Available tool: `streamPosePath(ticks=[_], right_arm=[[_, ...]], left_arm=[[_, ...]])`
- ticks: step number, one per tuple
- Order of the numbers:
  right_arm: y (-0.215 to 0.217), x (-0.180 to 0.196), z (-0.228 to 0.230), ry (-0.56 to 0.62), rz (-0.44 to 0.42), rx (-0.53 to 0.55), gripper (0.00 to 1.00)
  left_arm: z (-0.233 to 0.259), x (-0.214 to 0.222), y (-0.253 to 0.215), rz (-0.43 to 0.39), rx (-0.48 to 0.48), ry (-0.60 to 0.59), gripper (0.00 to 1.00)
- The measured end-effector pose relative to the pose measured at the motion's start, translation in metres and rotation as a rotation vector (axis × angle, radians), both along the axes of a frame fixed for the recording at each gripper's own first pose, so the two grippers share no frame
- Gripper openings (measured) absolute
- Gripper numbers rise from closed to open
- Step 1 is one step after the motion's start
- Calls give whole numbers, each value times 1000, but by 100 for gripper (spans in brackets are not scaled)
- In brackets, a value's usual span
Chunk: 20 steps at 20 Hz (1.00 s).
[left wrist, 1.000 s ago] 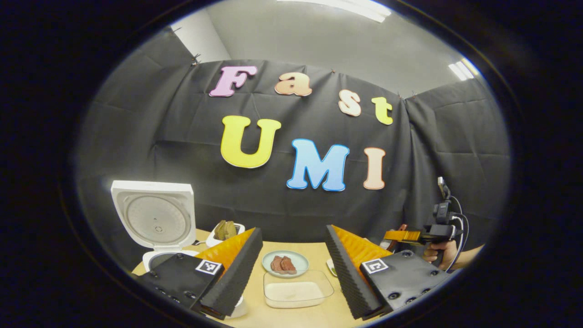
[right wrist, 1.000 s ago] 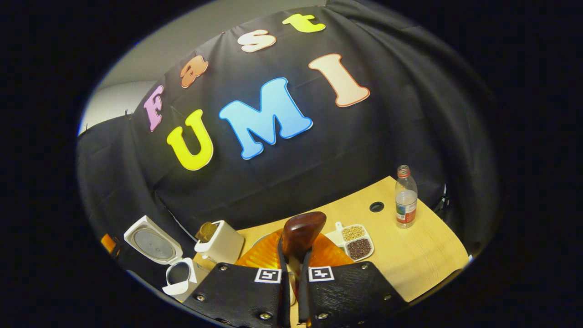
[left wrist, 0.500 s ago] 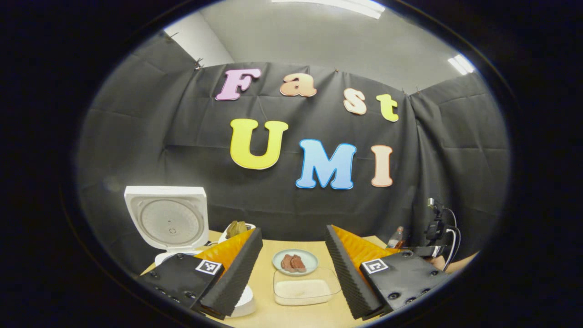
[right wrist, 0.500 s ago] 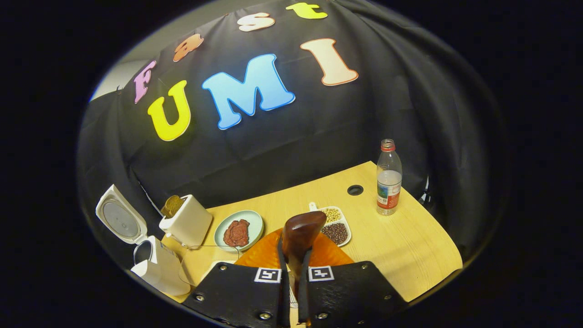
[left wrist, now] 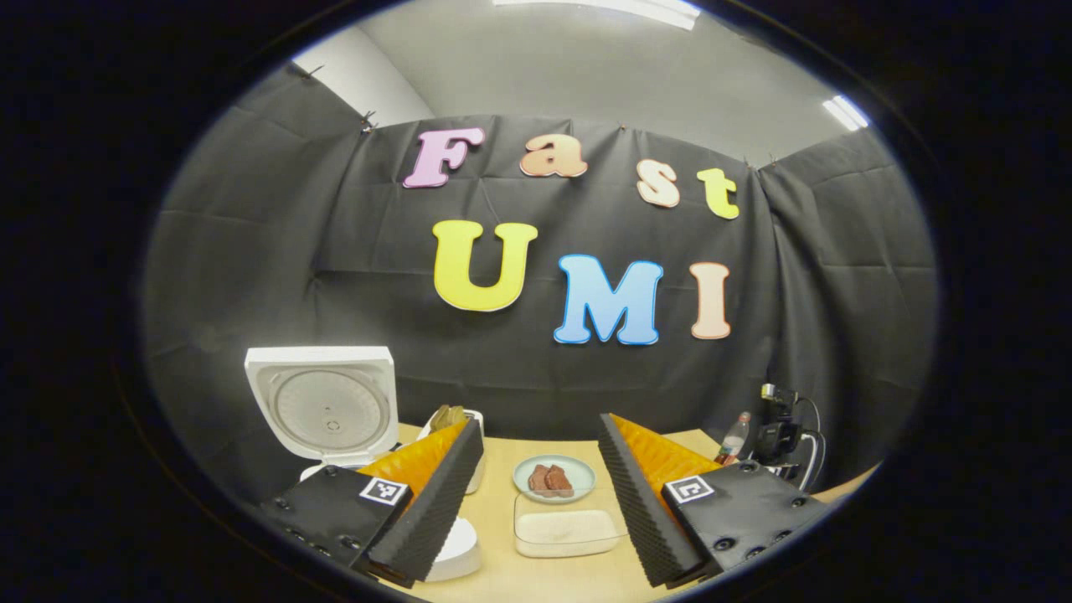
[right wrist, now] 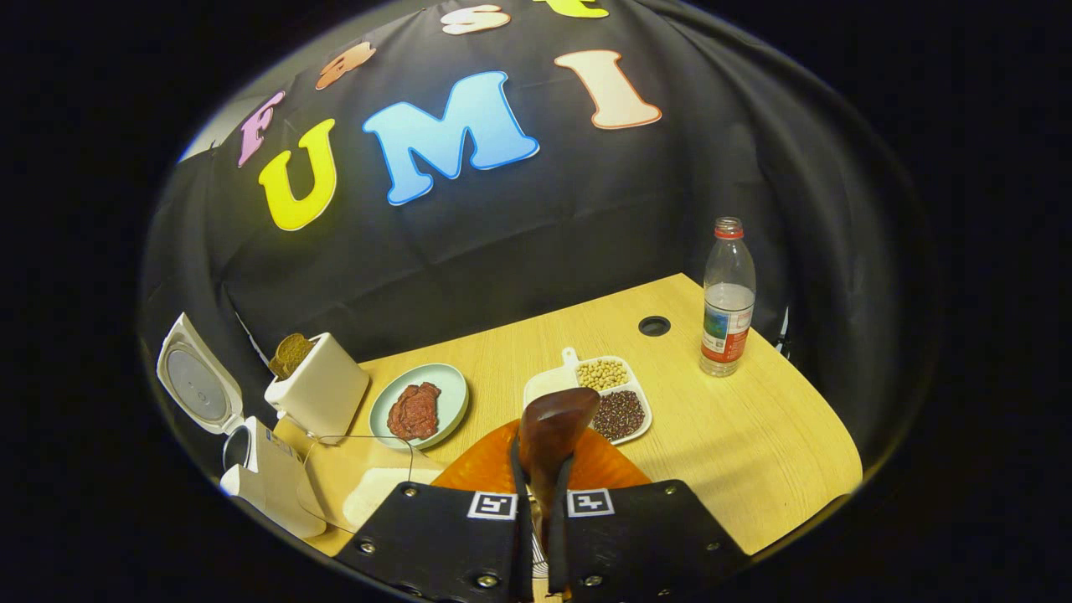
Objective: Close the left gripper, press the button to open the rice cooker; take a wooden spoon from the chopstick holder with the right hand, scoop a spoonful of rice and pour it into the rice cooker, then put the wooden spoon back into the chopstick holder.
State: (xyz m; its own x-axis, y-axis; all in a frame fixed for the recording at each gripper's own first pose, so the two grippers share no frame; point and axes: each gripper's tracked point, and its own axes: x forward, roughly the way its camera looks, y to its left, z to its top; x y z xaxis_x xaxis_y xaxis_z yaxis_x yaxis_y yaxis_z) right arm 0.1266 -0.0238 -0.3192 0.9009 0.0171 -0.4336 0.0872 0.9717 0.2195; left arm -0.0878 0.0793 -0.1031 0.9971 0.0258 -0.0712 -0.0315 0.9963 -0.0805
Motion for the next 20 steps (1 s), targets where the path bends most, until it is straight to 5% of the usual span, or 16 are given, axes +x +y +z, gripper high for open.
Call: streamPosePath(ticks=[3,5,7,10,20], right_arm=[[0,-2,-7,9,-5,12,8],[-3,-12,-6,10,-5,13,18],[-20,-19,2,-7,-18,-65,37],[-37,-30,37,-54,-39,-132,97],[-11,-68,172,-290,3,-131,96]], left_arm=[[3,4,-5,-14,18,-2,96],[3,7,-8,-27,19,-6,96],[2,12,-9,-36,12,-7,96],[1,23,-11,-51,-6,-10,96],[13,58,53,66,-15,-17,98]])
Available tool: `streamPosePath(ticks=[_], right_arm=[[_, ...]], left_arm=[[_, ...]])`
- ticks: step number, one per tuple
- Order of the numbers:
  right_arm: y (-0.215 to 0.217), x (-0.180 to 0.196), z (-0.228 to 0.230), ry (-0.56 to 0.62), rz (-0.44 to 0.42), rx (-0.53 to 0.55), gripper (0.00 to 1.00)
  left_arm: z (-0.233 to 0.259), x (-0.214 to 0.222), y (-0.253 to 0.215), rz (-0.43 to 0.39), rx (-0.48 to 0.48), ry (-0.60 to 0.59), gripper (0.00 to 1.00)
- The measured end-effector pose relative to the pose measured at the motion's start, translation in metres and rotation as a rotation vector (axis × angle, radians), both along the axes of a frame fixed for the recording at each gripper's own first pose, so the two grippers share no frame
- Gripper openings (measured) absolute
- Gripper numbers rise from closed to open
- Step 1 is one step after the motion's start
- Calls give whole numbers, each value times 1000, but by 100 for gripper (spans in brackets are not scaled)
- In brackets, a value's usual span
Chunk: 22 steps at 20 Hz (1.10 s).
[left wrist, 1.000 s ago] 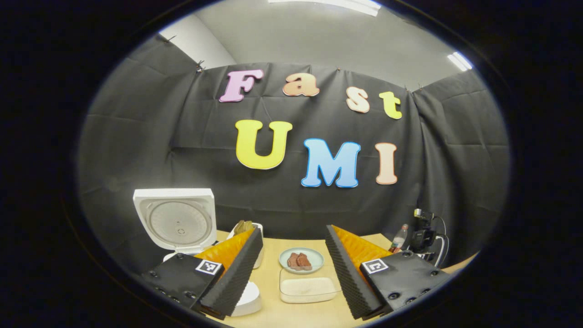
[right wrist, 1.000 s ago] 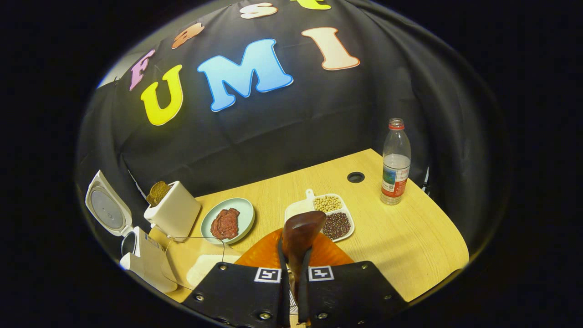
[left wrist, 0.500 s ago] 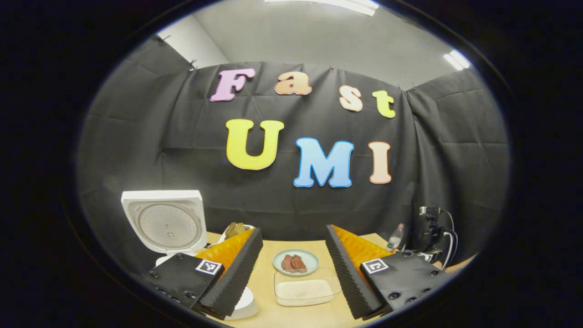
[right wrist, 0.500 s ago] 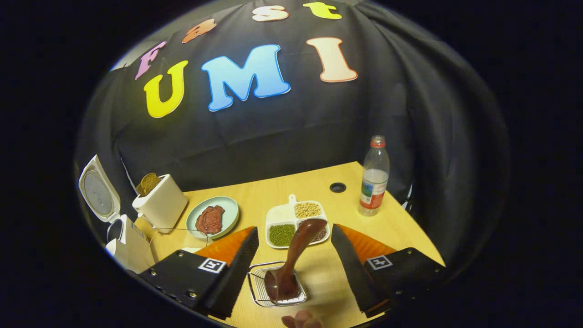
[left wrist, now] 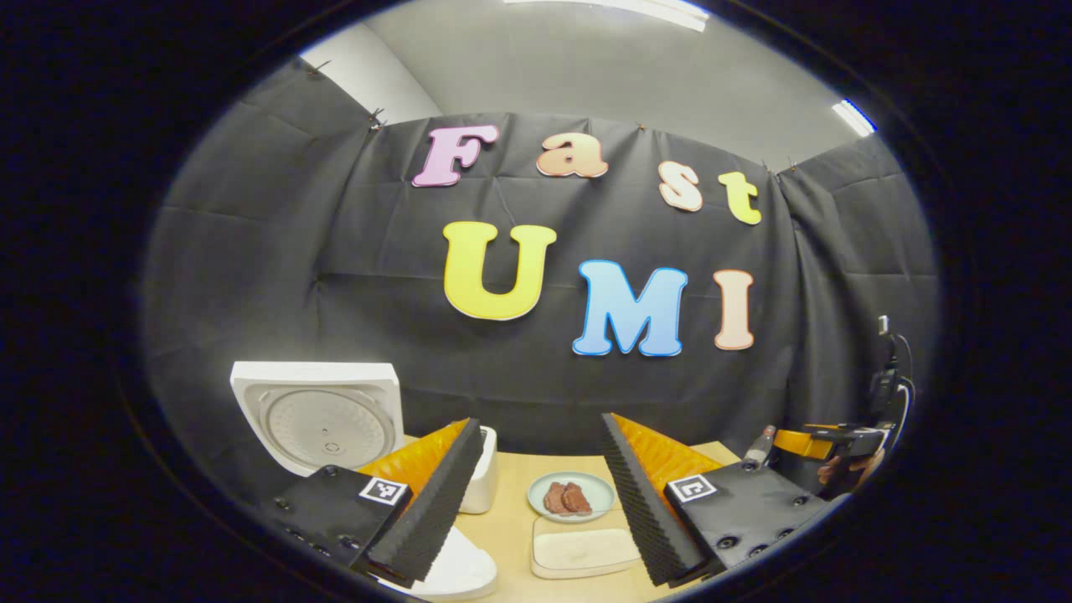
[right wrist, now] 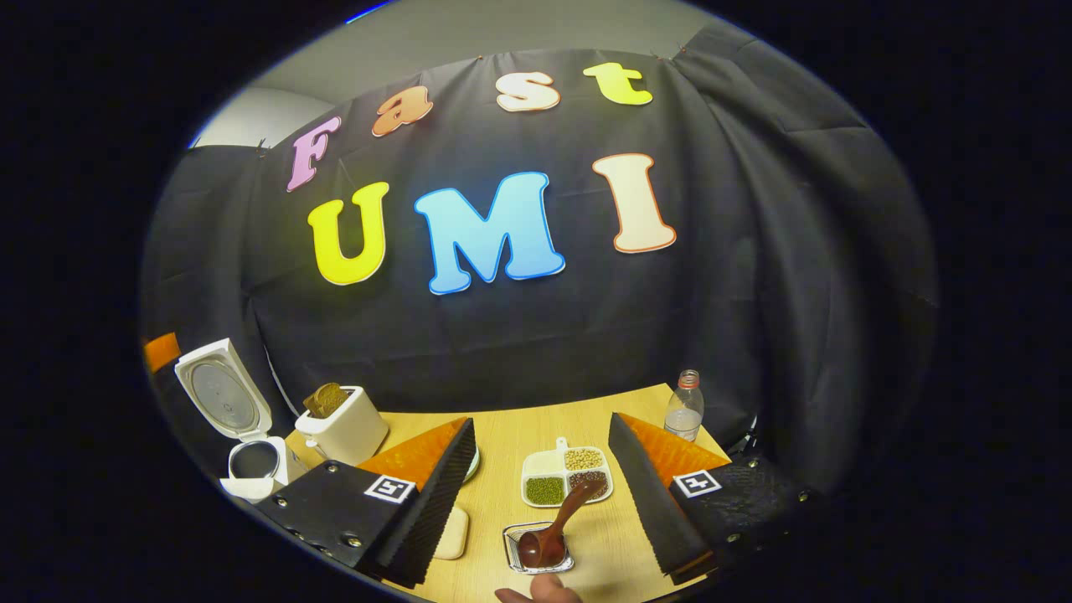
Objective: Close the left gripper, press the button to open the rice cooker; take a wooden spoon from the chopstick holder with the right hand, scoop a spoonful of rice and pour it into the rice cooker, then put the wooden spoon back into the chopstick holder.
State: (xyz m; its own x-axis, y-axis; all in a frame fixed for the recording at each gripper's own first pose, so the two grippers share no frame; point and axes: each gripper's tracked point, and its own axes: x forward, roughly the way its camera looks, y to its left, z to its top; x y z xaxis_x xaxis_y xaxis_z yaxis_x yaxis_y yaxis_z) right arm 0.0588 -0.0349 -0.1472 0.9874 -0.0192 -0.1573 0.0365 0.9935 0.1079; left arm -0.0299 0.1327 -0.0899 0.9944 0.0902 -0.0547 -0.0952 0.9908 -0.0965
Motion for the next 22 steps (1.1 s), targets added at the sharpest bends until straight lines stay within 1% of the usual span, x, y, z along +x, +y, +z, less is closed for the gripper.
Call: streamPosePath(ticks=[3,5,6,7,8,9,11,12,15,16,17,19,22], right_arm=[[15,-8,13,3,26,43,97],[17,-11,13,24,33,35,96],[18,-12,18,21,35,34,96],[18,-13,19,20,30,36,96],[17,-13,20,18,26,39,96],[17,-14,22,12,22,42,96],[15,-15,22,8,21,37,96],[14,-15,18,18,21,38,96],[15,-15,14,33,18,45,97],[13,-14,14,31,12,40,96],[11,-13,14,31,5,36,96],[10,-13,12,39,-4,35,97],[20,-12,6,64,28,50,97]], left_arm=[[10,7,40,74,6,8,98],[22,10,67,116,15,-2,96],[28,13,81,137,26,-6,96],[35,15,95,156,39,-11,98],[42,17,108,172,48,-17,98],[49,20,120,185,52,-22,96],[54,28,140,200,42,-29,98],[56,33,151,213,41,-33,96],[57,50,183,255,40,-28,96],[58,55,196,271,32,-28,98],[72,57,210,294,22,-30,96],[66,71,240,337,-9,-20,96],[39,88,278,389,-45,32,96]])
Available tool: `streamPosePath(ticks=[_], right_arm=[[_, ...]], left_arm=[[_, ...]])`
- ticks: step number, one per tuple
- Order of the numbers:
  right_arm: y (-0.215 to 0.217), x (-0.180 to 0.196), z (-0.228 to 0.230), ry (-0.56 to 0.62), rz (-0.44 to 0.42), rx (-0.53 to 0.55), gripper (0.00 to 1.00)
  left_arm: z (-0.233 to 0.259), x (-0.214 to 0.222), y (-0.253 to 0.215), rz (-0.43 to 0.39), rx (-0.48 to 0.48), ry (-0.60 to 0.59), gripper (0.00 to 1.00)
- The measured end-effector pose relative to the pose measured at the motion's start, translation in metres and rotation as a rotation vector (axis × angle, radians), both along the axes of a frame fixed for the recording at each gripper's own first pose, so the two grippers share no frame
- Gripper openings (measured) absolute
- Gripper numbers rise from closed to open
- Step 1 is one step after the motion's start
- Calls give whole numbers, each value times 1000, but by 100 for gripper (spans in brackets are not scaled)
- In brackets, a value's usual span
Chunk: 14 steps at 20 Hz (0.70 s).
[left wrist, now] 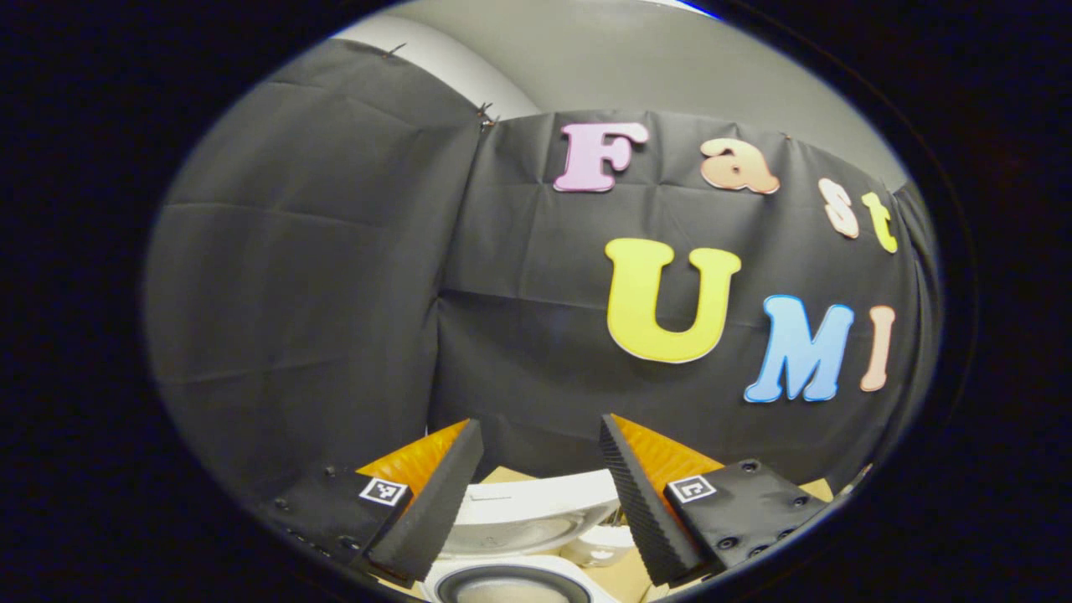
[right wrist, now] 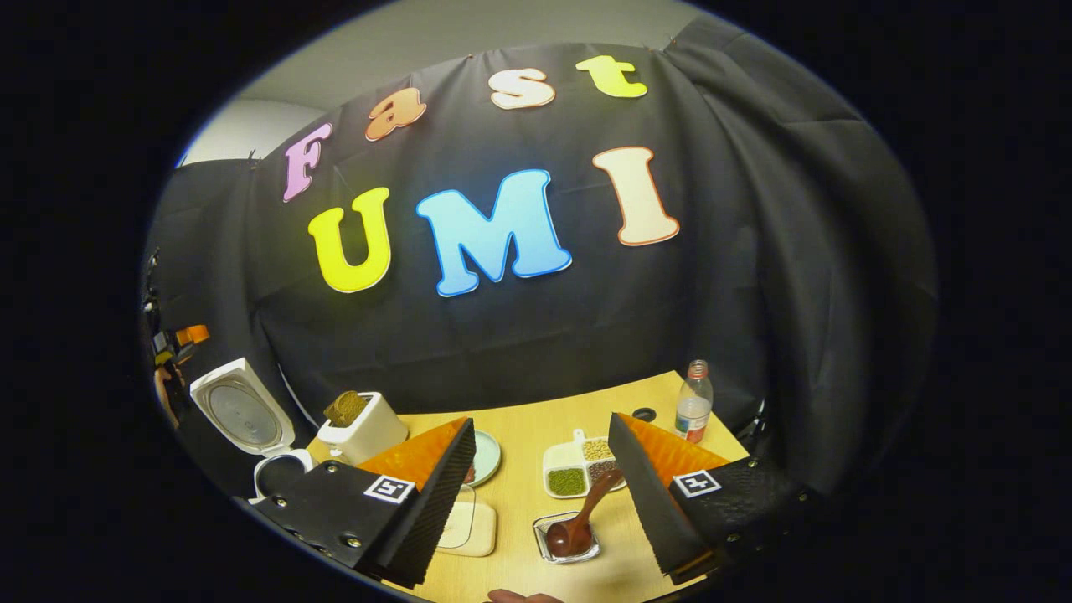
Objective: Close the left gripper, press the button to open the rice cooker; take a wooden spoon from the chopstick holder with the right hand, scoop a spoonful of rice and pour it into the rice cooker, then put the wooden spoon back into the chopstick holder.
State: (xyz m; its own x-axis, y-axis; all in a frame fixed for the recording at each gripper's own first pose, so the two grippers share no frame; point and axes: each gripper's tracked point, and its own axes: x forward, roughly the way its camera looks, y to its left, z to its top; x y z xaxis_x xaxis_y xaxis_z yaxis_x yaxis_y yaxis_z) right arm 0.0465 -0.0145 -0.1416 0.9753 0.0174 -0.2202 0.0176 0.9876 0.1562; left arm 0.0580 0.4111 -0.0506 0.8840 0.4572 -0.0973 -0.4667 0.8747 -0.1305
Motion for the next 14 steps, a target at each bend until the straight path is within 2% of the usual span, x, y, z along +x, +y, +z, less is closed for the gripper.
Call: streamPosePath(ticks=[4,7,8,10,14], right_arm=[[4,2,1,-3,6,-41,96],[17,3,2,8,33,6,97],[19,4,2,9,40,18,97],[22,7,4,3,48,19,96],[30,6,7,-6,69,13,97]], left_arm=[[-24,13,24,24,-45,22,99],[-67,33,32,20,-54,94,96],[-73,33,33,42,-28,116,98],[-75,32,37,67,22,139,91],[-71,23,26,61,86,108,95]])
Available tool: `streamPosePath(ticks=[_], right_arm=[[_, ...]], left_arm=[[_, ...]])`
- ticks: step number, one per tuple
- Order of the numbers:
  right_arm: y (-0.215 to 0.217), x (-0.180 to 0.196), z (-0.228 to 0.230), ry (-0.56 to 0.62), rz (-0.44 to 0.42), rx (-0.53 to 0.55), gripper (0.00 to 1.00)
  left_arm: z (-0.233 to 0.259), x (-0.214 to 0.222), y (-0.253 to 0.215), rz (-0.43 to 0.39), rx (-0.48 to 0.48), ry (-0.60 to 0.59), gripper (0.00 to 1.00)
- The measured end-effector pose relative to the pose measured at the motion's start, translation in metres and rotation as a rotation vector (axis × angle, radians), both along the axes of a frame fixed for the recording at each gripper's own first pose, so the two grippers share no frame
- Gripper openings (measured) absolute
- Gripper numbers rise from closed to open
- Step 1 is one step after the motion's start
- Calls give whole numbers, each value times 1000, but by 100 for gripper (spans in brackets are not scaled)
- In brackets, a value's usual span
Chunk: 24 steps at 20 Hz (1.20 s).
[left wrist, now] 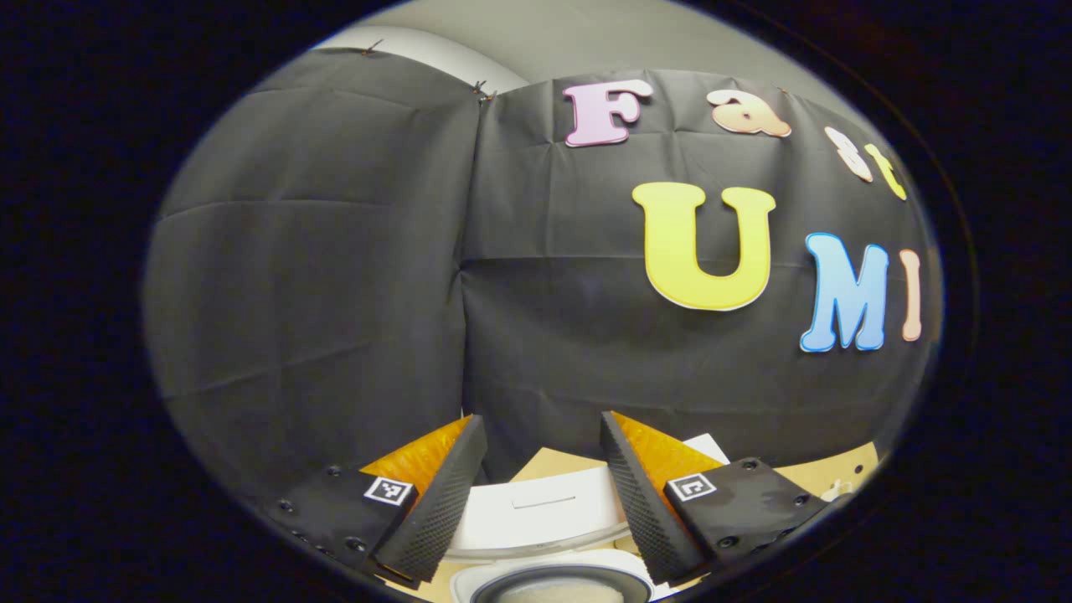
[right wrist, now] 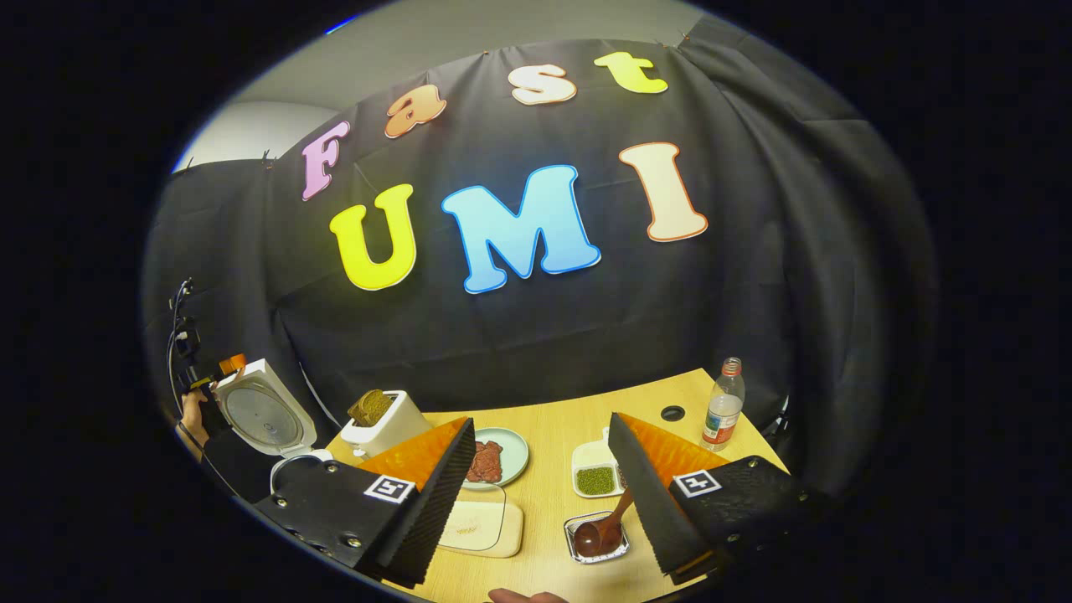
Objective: Close the left gripper, press the button to open the rice cooker; take a wooden spoon from the chopstick holder with the right hand, scoop a spoonful of rice and pour it into the rice cooker, then put the wooden spoon back into the chopstick holder.
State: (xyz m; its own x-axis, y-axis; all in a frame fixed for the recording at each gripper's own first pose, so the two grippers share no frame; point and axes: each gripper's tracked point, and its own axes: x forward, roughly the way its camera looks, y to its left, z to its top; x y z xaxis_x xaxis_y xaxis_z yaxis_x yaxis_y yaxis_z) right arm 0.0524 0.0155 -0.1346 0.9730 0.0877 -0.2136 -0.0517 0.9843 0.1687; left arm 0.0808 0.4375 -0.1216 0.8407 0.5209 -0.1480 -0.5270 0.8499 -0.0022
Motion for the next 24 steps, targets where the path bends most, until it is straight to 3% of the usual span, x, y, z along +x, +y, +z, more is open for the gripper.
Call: streamPosePath(ticks=[2,4,6,7,20,21,24], right_arm=[[-1,-1,-3,4,7,-9,96],[-3,-3,-6,14,9,-6,97],[-3,-3,-6,17,12,10,96],[-3,-3,-6,18,15,13,96],[13,-6,3,2,98,3,96],[13,-6,4,1,102,2,96],[15,-7,3,6,112,3,96]], left_arm=[[-4,-11,-13,-11,3,-1,98],[-6,-21,-25,-22,-11,-1,92],[-7,-31,-37,-27,-13,-10,95],[-10,-35,-42,-25,-6,-10,92],[-69,-100,-119,-23,-12,18,98],[-75,-104,-124,-25,-23,27,92],[-93,-111,-136,-27,-45,50,92]])
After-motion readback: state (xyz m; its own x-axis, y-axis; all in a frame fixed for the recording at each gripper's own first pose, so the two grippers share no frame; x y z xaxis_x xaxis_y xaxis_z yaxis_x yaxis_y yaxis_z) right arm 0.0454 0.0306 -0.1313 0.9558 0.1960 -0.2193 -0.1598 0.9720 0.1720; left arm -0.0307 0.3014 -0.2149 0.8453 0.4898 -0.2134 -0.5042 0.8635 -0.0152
